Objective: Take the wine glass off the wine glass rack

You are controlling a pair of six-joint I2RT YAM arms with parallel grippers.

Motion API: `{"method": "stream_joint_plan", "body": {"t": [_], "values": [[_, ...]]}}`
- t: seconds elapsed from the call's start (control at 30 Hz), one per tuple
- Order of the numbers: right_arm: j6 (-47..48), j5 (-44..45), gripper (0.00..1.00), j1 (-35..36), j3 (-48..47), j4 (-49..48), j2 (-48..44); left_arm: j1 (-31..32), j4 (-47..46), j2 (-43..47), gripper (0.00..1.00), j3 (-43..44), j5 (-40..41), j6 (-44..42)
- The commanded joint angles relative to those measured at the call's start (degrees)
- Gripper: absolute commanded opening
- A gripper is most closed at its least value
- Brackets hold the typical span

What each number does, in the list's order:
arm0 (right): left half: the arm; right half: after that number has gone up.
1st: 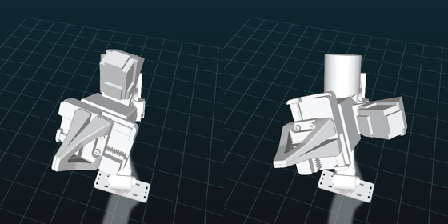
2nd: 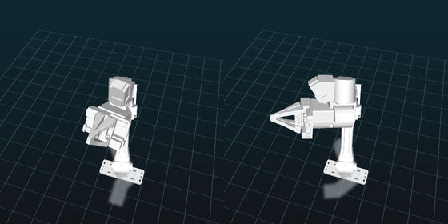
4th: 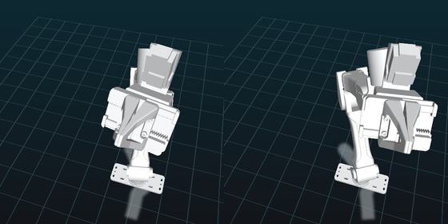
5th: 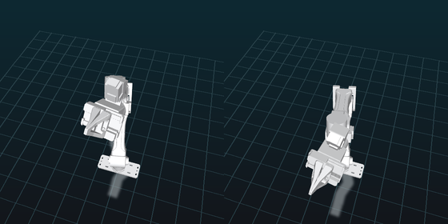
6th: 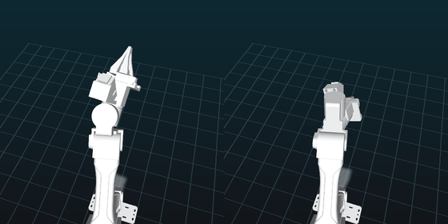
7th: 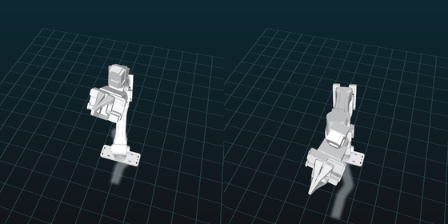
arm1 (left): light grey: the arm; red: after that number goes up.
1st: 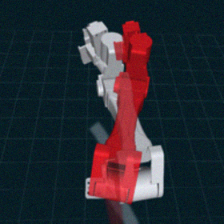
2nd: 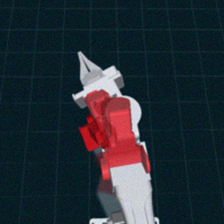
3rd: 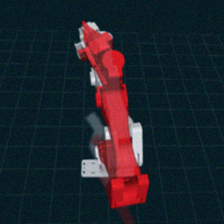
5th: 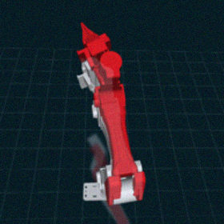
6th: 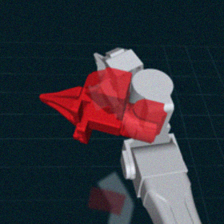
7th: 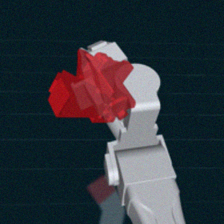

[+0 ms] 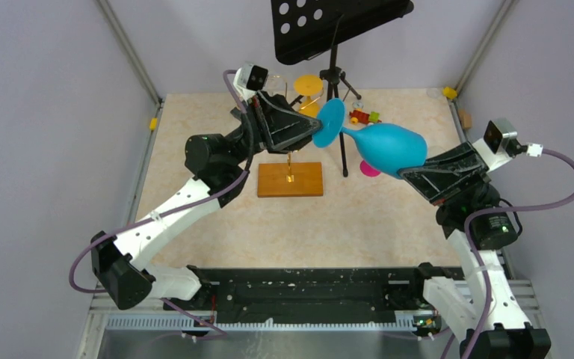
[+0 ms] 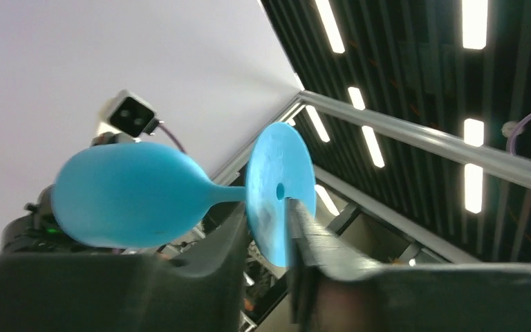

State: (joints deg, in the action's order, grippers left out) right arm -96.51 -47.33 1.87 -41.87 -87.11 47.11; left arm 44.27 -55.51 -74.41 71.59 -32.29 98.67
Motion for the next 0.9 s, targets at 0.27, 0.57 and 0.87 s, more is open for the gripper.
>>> {"method": "stream_joint_plan", "body": {"t": [0.27,0.57,0.87], "values": [[16.3,2.8,0.0,0.2,-6.2,19.5,-6.1,0.3,7.1,6.6,0.88,-1.5,-1.3,-15.2],[56.7,15.7,0.0,0.1,-25.4,87.4,-12.7,0.2,33.9,11.5,0.9,-1.2,0.4,-36.4],[76.0,49.5,0.0,0.1,-40.6,130.6,-2.9,0.0,60.6,13.7,0.89,3.4,7.6,-56.6]]}}
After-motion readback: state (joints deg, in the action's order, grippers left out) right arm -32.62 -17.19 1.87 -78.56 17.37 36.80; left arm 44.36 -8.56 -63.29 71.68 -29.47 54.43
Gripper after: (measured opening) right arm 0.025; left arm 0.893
